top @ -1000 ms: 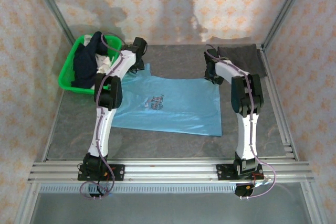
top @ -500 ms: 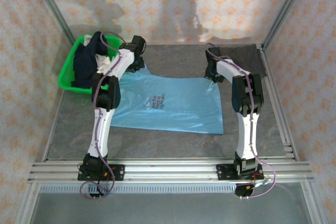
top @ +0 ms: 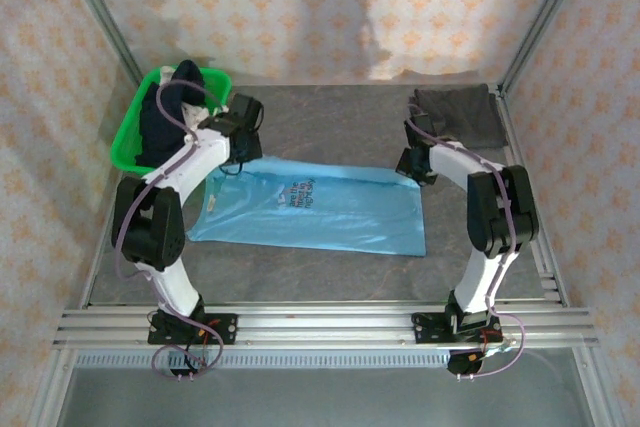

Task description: Fold and stack the t-shirts

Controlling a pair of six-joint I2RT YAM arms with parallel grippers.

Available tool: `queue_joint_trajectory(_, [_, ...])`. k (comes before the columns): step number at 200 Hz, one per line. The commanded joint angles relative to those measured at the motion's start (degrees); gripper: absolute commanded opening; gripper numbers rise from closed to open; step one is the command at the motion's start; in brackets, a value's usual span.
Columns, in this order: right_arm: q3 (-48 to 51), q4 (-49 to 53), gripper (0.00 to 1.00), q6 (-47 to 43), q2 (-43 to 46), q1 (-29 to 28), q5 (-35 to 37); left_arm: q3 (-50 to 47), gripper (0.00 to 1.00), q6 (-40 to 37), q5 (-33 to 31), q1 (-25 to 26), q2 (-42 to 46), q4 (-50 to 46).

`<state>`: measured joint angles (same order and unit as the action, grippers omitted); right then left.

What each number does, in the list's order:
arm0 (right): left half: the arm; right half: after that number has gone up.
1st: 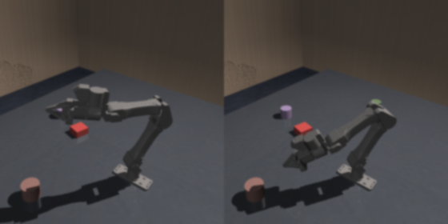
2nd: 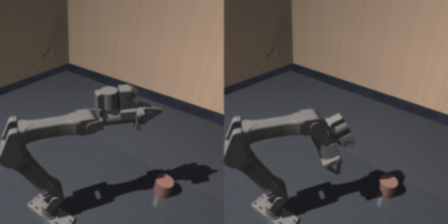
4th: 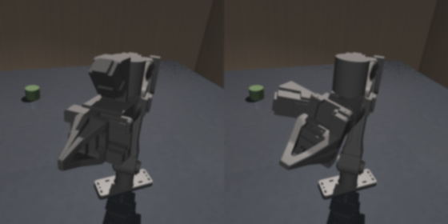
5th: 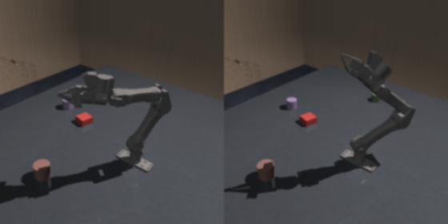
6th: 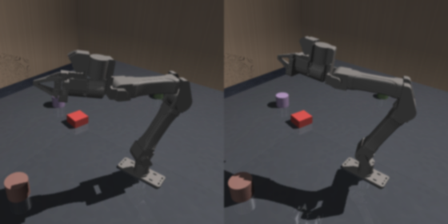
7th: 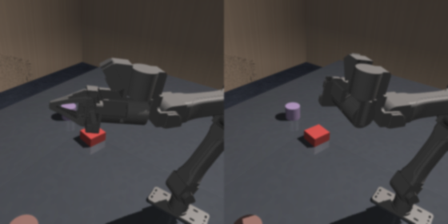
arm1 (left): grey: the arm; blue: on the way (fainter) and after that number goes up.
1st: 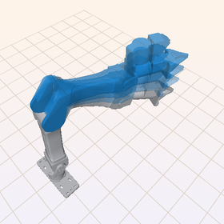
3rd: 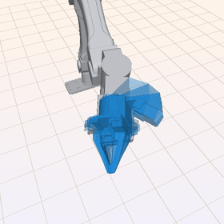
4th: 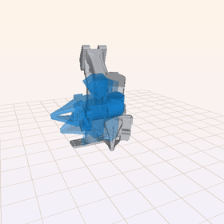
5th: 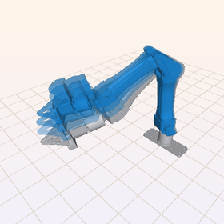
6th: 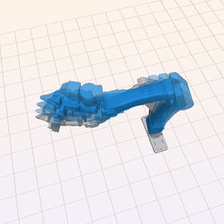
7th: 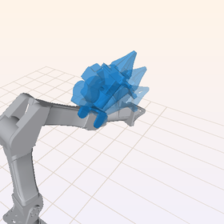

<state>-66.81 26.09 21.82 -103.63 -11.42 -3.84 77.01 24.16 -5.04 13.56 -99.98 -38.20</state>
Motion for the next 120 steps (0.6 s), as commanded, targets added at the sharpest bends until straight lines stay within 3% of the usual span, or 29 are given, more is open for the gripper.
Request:
queue_joint_trajectory(1, [3.25, -1.76, 0.01, 0.82, 4.87, 0.05, 0.10, -6.40, 0.00, 2.15, -3.50, 0.07, 4.44, 4.05])
queue_joint_trajectory(59, [10.06, -0.49, 0.06, 2.14, 9.21, -0.71, 1.80, -16.79, 0.00, 3.67, -4.93, 1.48, 8.62, 6.91])
queue_joint_trajectory(104, [12.10, 1.38, 0.21, 2.70, 11.02, -0.87, 1.52, -20.56, 0.00, 4.75, -4.34, 1.56, 9.44, 7.91])
queue_joint_trajectory(120, [13.38, 1.48, 0.25, 2.87, 12.82, -0.88, 1.28, -21.44, 0.08, 5.15, -4.23, 1.60, 9.90, 7.64])
